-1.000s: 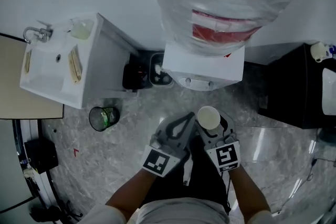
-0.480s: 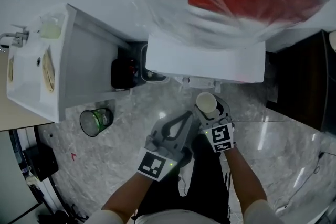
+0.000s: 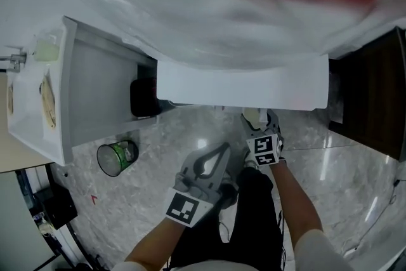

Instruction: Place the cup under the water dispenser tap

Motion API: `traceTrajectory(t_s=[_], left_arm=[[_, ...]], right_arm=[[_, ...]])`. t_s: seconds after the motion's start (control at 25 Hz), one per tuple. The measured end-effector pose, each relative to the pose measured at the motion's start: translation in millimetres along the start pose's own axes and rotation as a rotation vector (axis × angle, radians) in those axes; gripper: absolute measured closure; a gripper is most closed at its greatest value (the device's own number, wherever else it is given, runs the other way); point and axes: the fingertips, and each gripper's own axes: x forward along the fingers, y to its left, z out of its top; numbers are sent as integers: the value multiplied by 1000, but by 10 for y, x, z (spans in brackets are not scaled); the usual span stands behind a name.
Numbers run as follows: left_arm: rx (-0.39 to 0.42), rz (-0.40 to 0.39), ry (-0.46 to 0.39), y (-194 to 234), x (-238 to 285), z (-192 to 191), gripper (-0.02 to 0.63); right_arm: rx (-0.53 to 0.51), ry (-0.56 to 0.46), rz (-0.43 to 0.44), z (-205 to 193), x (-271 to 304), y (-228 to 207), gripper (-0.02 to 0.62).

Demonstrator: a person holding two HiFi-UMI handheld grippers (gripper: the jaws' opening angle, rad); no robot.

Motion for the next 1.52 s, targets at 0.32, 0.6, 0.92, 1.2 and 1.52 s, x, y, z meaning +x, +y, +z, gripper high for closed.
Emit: traceTrajectory(t_s=[0.32,0.6,0.92,1.2,1.52], left_arm=[[11,-1,28,22,50,-126,603],[20,2,47,25,44,-147,603],[1,-2,74,-28,8,-158,603],[-9,-11,111,-126,-15,-128,603],[-2,-37,120,-384,-112,310,603]], right_arm=[[-7,-11,-34,-154,187,-116,316],[10,-18,-16,-215,254,-147,314],[18,31,31,-263,185,-77,270],[57,46,2,-265,-88,-157,262],[113,-21,24,446,-918,53,264]])
